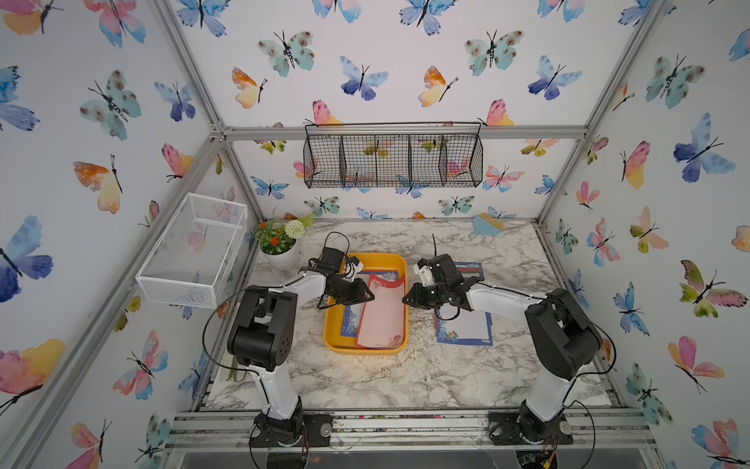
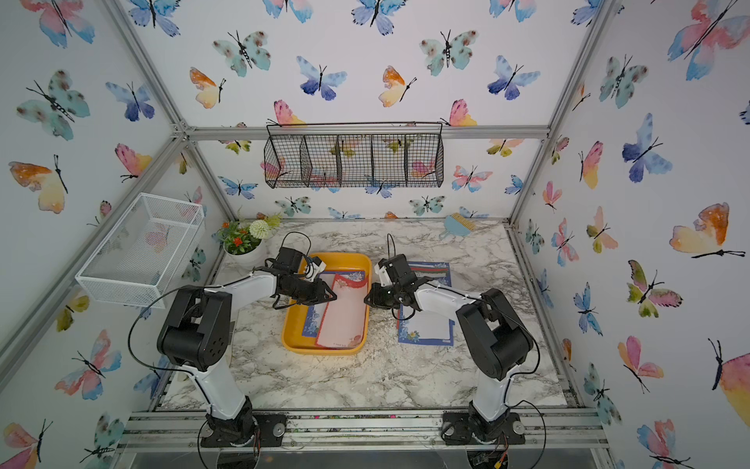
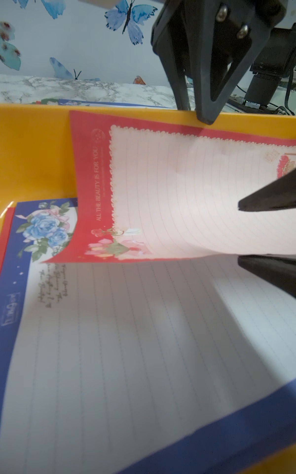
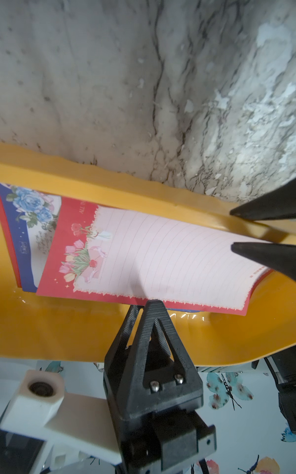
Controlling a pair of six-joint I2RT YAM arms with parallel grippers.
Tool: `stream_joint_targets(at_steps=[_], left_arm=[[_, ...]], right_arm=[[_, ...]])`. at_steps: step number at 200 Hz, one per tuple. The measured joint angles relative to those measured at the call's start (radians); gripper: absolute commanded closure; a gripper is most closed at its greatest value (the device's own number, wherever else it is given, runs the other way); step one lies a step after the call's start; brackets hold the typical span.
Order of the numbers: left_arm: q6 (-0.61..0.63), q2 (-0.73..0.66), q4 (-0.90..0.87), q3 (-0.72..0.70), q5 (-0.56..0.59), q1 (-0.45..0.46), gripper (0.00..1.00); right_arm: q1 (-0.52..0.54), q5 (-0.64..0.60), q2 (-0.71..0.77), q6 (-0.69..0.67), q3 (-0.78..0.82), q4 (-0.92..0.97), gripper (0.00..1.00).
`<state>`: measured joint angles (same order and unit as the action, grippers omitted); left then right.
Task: Take out the stationery paper from the storage box
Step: Pick up the stationery paper from the storage box.
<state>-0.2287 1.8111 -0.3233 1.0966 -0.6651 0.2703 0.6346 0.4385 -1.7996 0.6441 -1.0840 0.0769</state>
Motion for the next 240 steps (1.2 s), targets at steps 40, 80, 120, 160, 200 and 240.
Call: stream_joint_targets(at_steps=[40,80,120,160,200,240], left_arm=[[0.000,0.000,0.000,0.000,-0.027,0.000,0.47],[0.006,0.004,-0.016,0.000,-0.013,0.000,0.55],[0.023,0.038,-0.042,0.008,0.021,0.007,0.67],[0.034,0.047,-0.056,0.010,0.047,0.013,0.81],[0.042,0.047,-0.060,0.024,0.058,0.013,0.93],[0.058,0.016,-0.065,0.023,0.090,0.013,1.00]], right_arm=[[0.000,0.000,0.000,0.003,0.001,-0.004,0.81],[0.000,0.001,-0.002,0.003,0.001,-0.005,0.81],[0.000,0.008,-0.007,0.003,0.001,-0.010,0.81],[0.000,0.009,-0.010,0.003,0.001,-0.011,0.81],[0.000,0.009,-0.011,0.002,-0.002,-0.009,0.81],[0.000,0.004,-0.010,-0.005,-0.005,0.000,0.70]])
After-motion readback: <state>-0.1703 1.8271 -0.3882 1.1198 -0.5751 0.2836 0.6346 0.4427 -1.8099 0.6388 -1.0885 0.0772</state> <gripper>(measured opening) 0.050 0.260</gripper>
